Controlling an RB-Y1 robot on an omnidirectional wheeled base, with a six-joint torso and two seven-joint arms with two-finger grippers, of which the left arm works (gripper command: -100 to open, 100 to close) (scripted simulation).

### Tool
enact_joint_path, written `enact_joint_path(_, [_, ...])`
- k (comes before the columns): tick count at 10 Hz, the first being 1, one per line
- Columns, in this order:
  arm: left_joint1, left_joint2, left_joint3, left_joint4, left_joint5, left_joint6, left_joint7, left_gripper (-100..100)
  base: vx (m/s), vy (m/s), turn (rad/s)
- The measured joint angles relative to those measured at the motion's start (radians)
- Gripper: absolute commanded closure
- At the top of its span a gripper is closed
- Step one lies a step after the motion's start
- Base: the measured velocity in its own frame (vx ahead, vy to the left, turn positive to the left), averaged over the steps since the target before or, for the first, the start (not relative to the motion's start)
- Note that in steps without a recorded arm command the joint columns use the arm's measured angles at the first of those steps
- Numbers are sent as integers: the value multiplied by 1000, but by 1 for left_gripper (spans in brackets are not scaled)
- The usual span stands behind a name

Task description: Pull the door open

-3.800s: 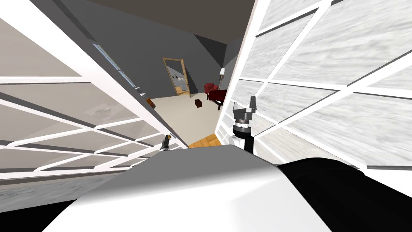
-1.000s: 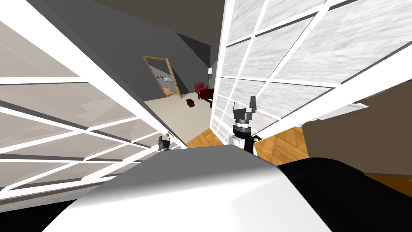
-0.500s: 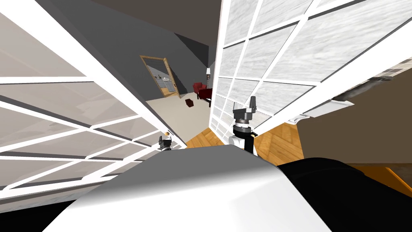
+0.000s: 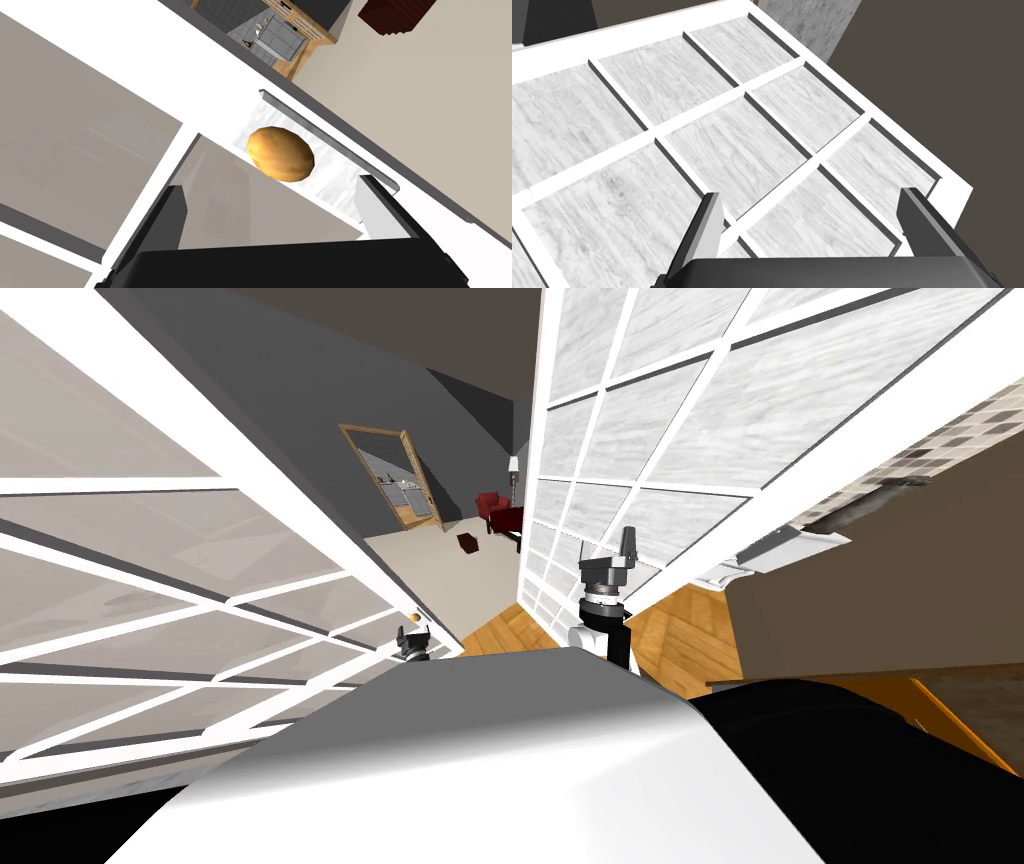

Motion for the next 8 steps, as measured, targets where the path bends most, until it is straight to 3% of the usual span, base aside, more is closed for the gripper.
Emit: enact_joint_path(8, [-16,-40,-21,-21,88,6,198,-100,-65,7,-54])
